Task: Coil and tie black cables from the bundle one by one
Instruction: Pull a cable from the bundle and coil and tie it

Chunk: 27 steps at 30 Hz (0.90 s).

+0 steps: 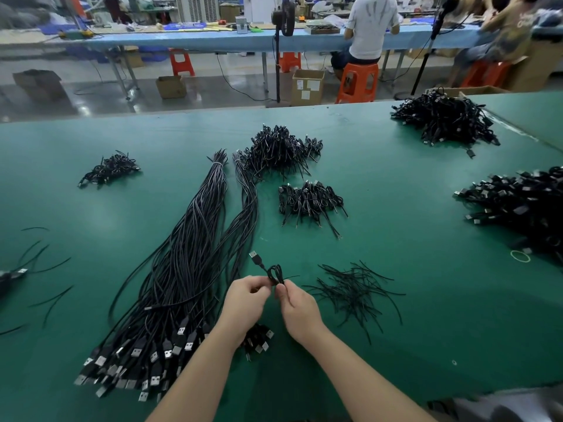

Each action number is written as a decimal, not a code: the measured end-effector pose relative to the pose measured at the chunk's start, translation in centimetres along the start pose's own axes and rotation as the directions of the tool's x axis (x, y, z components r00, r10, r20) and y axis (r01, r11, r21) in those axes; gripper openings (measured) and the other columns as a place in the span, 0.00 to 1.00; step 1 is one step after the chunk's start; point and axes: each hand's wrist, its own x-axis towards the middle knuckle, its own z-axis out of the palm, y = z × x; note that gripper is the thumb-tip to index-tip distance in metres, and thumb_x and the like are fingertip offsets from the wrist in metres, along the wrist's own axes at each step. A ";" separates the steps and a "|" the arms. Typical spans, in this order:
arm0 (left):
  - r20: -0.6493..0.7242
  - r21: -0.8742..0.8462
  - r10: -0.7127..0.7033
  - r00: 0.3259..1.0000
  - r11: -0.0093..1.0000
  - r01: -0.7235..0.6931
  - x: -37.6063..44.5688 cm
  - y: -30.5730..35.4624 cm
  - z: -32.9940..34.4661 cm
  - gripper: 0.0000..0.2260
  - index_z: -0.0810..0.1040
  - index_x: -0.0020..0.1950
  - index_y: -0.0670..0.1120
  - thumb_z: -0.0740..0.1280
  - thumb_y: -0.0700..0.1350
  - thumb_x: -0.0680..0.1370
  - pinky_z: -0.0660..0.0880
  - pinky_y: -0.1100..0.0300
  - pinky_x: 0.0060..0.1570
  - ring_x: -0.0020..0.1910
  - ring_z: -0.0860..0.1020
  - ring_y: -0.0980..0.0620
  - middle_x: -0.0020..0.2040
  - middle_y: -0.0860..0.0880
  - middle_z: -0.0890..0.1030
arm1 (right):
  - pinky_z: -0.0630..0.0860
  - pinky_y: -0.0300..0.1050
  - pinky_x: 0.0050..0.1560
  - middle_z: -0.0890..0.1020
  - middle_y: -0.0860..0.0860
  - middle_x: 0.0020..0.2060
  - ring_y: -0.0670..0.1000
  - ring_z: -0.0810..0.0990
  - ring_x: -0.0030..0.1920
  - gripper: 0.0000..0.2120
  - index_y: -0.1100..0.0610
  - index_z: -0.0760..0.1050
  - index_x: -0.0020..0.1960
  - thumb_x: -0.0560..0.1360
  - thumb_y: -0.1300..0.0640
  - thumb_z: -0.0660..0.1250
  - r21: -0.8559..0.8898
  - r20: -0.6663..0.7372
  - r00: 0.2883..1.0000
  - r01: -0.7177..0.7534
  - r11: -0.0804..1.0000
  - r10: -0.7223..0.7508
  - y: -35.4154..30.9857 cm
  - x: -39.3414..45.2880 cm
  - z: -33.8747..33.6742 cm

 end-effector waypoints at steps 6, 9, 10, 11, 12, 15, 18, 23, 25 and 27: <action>-0.056 0.169 0.085 0.995 0.983 -0.074 0.0 0.0 0.5 0.10 0.84 0.52 0.53 0.65 0.41 0.80 0.72 0.65 0.38 0.39 0.78 0.57 0.49 0.55 0.82 | 0.66 0.47 0.36 0.74 0.45 0.33 0.47 0.71 0.33 0.10 0.49 0.69 0.48 0.85 0.49 0.53 0.049 -0.004 1.000 -0.014 0.999 0.014 0.0 0.4 -0.1; -0.065 0.219 0.104 0.992 0.972 -0.087 0.1 -0.3 0.8 0.11 0.84 0.51 0.53 0.64 0.41 0.81 0.68 0.65 0.33 0.34 0.75 0.57 0.48 0.54 0.82 | 0.69 0.49 0.41 0.78 0.48 0.36 0.52 0.76 0.38 0.07 0.49 0.67 0.58 0.85 0.49 0.54 0.064 -0.014 1.000 -0.016 0.998 0.017 -0.1 0.4 -0.3; -0.065 0.233 0.109 0.992 0.968 -0.091 0.1 -0.4 0.8 0.11 0.85 0.52 0.53 0.64 0.41 0.81 0.67 0.65 0.32 0.33 0.74 0.57 0.48 0.54 0.82 | 0.69 0.50 0.41 0.78 0.48 0.37 0.52 0.76 0.38 0.06 0.49 0.67 0.58 0.85 0.49 0.54 0.074 -0.019 1.000 -0.022 0.997 0.023 -0.2 0.3 -0.3; -0.068 0.246 0.110 0.992 0.965 -0.090 0.1 -0.4 0.9 0.11 0.85 0.52 0.53 0.63 0.41 0.81 0.67 0.66 0.32 0.33 0.74 0.58 0.48 0.53 0.82 | 0.69 0.50 0.42 0.78 0.48 0.37 0.52 0.76 0.38 0.06 0.50 0.67 0.58 0.85 0.49 0.54 0.088 -0.020 0.999 -0.031 0.996 0.033 -0.2 0.4 -0.3; -0.072 0.265 0.110 0.991 0.960 -0.087 0.0 -0.4 1.0 0.11 0.84 0.53 0.52 0.63 0.42 0.81 0.66 0.66 0.32 0.35 0.74 0.58 0.49 0.53 0.81 | 0.70 0.50 0.42 0.78 0.48 0.37 0.52 0.76 0.39 0.07 0.51 0.67 0.57 0.85 0.49 0.55 0.101 -0.016 0.999 -0.045 0.994 0.047 -0.3 0.4 -0.4; -0.064 0.337 0.123 0.990 0.937 -0.095 -0.1 -0.5 1.3 0.10 0.83 0.56 0.51 0.64 0.42 0.81 0.67 0.70 0.36 0.42 0.76 0.59 0.50 0.53 0.79 | 0.71 0.52 0.45 0.79 0.51 0.41 0.54 0.77 0.43 0.09 0.55 0.68 0.54 0.85 0.50 0.54 0.104 0.005 0.997 -0.077 0.992 0.077 -0.6 0.4 -0.5; -0.057 0.443 0.215 0.975 0.880 -0.169 -0.4 -0.8 1.0 0.08 0.81 0.56 0.47 0.66 0.40 0.80 0.69 0.71 0.39 0.41 0.73 0.60 0.47 0.55 0.73 | 0.69 0.50 0.43 0.77 0.50 0.39 0.53 0.75 0.40 0.09 0.54 0.68 0.52 0.85 0.49 0.55 0.107 0.040 0.996 -0.088 0.990 0.084 -0.5 0.6 -0.6; 0.025 0.729 0.593 0.804 0.540 -0.421 -1.0 -1.0 -0.5 0.06 0.81 0.48 0.42 0.76 0.38 0.74 0.78 0.56 0.39 0.41 0.77 0.49 0.47 0.49 0.76 | 0.68 0.51 0.42 0.73 0.51 0.36 0.52 0.69 0.37 0.10 0.52 0.67 0.46 0.84 0.49 0.56 0.245 0.165 0.980 -0.145 0.959 0.107 -0.1 1.2 -1.0; 0.092 0.794 0.701 0.707 0.376 -0.477 -0.7 -0.9 -1.3 0.17 0.82 0.52 0.45 0.81 0.39 0.67 0.77 0.53 0.48 0.51 0.78 0.45 0.52 0.47 0.78 | 0.66 0.52 0.41 0.71 0.49 0.33 0.51 0.68 0.34 0.10 0.54 0.67 0.47 0.84 0.51 0.56 0.317 0.217 0.972 -0.159 0.935 0.092 0.1 1.2 -1.1; 0.211 0.822 0.710 0.672 0.243 -0.515 -0.1 -0.4 -1.8 0.25 0.81 0.63 0.45 0.80 0.42 0.67 0.69 0.49 0.61 0.66 0.75 0.42 0.65 0.46 0.78 | 0.65 0.51 0.40 0.70 0.47 0.31 0.48 0.67 0.31 0.09 0.56 0.68 0.49 0.84 0.52 0.56 0.342 0.252 0.965 -0.157 0.927 0.070 0.2 1.3 -1.2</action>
